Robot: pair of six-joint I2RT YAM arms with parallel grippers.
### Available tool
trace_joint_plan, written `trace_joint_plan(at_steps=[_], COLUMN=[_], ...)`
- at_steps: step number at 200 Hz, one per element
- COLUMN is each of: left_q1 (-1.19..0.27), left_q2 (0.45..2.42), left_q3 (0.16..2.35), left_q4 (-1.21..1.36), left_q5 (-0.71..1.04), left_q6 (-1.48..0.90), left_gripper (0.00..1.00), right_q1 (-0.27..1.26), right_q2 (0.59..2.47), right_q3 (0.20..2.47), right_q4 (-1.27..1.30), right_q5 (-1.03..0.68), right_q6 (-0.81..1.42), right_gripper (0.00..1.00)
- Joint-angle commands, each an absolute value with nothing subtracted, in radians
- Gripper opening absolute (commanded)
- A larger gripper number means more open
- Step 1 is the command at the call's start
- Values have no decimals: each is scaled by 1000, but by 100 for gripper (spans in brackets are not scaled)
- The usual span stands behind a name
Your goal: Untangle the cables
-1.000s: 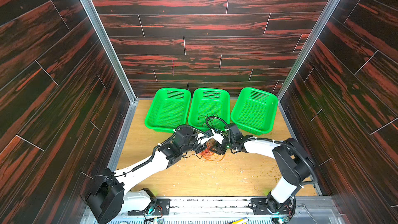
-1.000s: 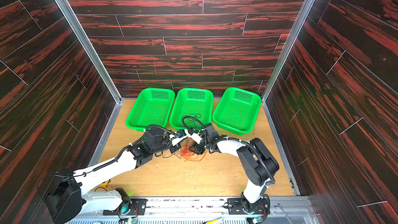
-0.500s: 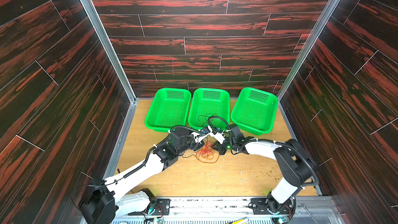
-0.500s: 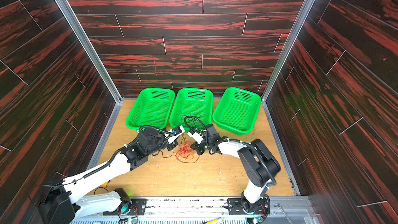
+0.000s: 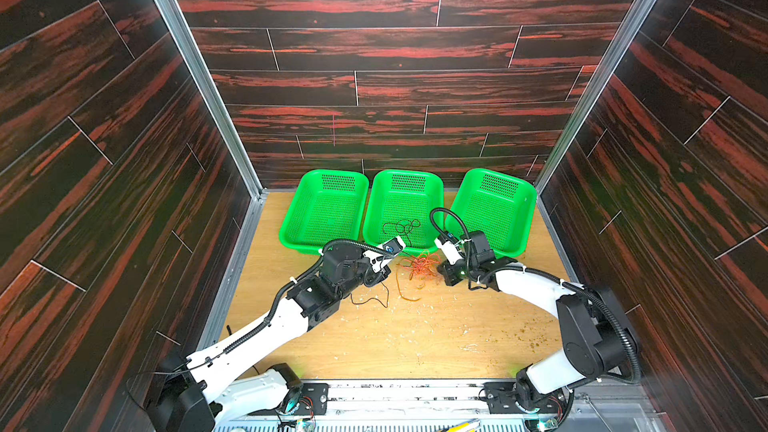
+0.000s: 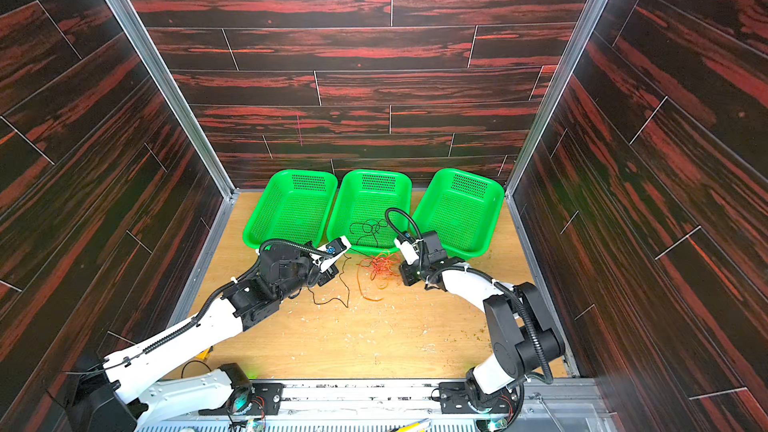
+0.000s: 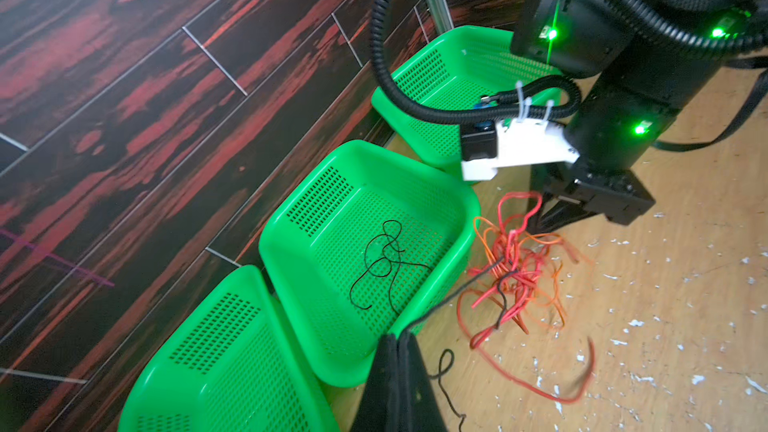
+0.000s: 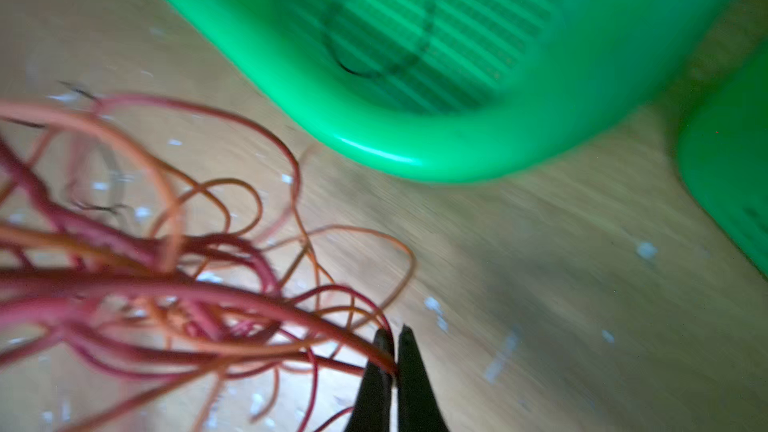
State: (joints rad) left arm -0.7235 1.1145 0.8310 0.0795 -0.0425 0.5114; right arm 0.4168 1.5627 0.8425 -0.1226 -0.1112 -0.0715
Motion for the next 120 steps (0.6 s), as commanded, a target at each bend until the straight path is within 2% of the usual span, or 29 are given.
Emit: trace_joint_plan(at_steps=[1,79,108,120], left_q1=[-720,-712,-710,-710], left_q2=[1050,1011,1019,1031], left_q3=[880,904,921,920], left_q4=[110,63,31,33], left_q5=[-127,-201,-154,-113], left_q6=[538,550,552,548], left_gripper=[0,0,0,0], right_q1=[380,283,284,285], right_q2=[1528,1552,1542,1510], right_q3=[846,837,844,833], right_q4=[-241,-297,-294,-266], right_q5=[17,101,34,-37], right_q6=[-105,-143,-161,-160], right_gripper=[0,0,0,10])
